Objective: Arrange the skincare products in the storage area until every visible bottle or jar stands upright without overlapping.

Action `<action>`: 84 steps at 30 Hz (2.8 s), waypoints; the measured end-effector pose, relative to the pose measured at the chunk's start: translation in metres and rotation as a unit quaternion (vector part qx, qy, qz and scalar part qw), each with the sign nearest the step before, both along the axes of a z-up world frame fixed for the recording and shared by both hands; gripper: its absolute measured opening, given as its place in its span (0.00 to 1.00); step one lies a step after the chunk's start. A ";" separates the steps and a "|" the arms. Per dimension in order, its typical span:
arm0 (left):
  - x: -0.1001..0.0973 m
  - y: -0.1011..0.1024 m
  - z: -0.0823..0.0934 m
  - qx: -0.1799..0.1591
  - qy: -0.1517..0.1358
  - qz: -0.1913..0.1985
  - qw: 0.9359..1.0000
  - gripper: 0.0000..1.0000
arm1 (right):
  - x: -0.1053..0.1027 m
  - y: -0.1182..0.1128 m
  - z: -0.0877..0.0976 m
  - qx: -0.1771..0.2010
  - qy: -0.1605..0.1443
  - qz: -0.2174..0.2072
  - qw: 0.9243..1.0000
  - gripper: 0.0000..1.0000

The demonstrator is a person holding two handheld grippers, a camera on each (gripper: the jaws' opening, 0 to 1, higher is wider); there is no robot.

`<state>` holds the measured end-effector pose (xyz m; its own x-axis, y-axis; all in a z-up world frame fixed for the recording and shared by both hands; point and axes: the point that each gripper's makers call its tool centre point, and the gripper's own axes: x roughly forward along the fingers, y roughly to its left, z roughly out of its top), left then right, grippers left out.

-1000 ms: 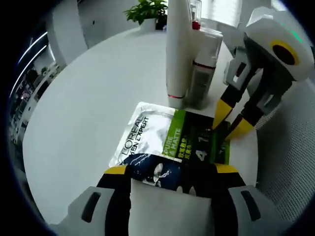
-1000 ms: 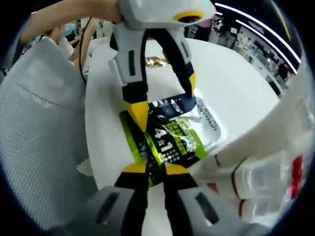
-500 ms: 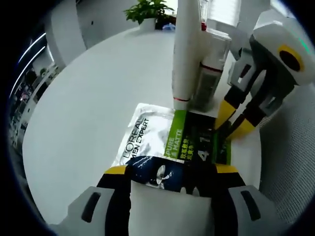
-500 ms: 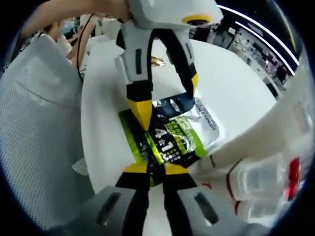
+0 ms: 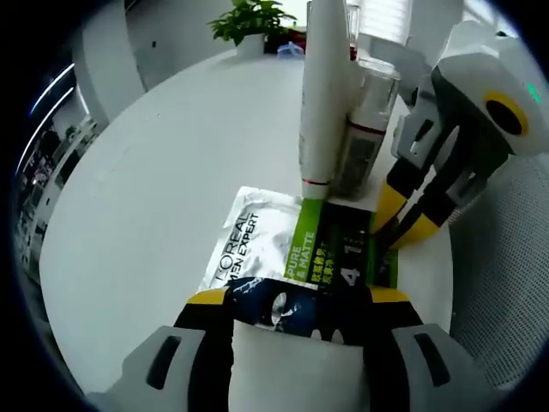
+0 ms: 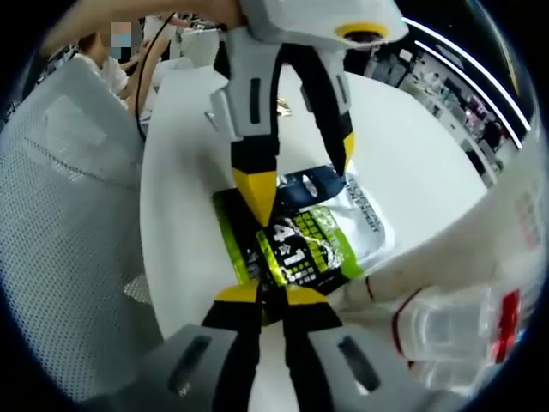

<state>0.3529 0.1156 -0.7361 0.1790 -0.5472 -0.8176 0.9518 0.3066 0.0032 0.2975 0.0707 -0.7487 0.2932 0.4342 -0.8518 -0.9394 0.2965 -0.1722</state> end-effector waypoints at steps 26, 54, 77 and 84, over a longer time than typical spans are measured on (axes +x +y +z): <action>-0.028 0.043 0.094 -0.105 -0.076 0.129 0.983 0.63 | -0.019 0.008 0.126 0.206 -0.057 -0.056 0.975 0.31; -0.062 0.103 0.143 -0.148 -0.124 0.275 0.942 0.92 | -0.004 -0.085 0.164 0.238 -0.120 -0.228 0.936 0.86; -0.071 0.110 0.139 -0.150 -0.125 0.310 0.931 0.97 | -0.003 -0.096 0.157 0.237 -0.105 -0.250 0.933 0.99; -0.072 0.114 0.125 -0.135 -0.116 0.313 0.933 0.94 | -0.009 -0.099 0.154 0.231 -0.102 -0.250 0.935 0.99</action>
<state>0.2809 0.2298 -0.6110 0.6876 -0.4566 -0.5645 0.5696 0.8214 0.0295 0.2886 -0.0283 -0.5952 0.6941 0.5071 -0.5109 -0.6247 0.7770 -0.0775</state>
